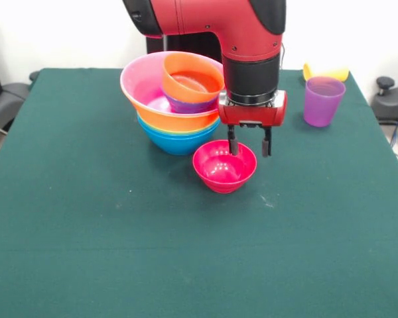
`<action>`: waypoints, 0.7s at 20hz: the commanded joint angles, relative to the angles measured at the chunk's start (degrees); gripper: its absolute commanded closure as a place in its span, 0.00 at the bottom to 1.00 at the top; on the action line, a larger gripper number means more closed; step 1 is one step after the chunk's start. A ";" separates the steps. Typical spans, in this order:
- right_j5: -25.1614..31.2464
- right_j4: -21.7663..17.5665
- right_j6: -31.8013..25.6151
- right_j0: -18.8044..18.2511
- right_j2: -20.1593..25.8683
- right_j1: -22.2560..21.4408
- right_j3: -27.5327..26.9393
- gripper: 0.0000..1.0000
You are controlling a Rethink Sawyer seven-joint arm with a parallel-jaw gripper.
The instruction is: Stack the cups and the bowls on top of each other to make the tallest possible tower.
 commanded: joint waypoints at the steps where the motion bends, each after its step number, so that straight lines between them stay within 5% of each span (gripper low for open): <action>1: -6.22 -5.07 1.44 1.04 -0.51 0.98 3.63 0.00; 14: -11.26 -4.53 1.60 1.56 -2.26 3.23 4.79 0.00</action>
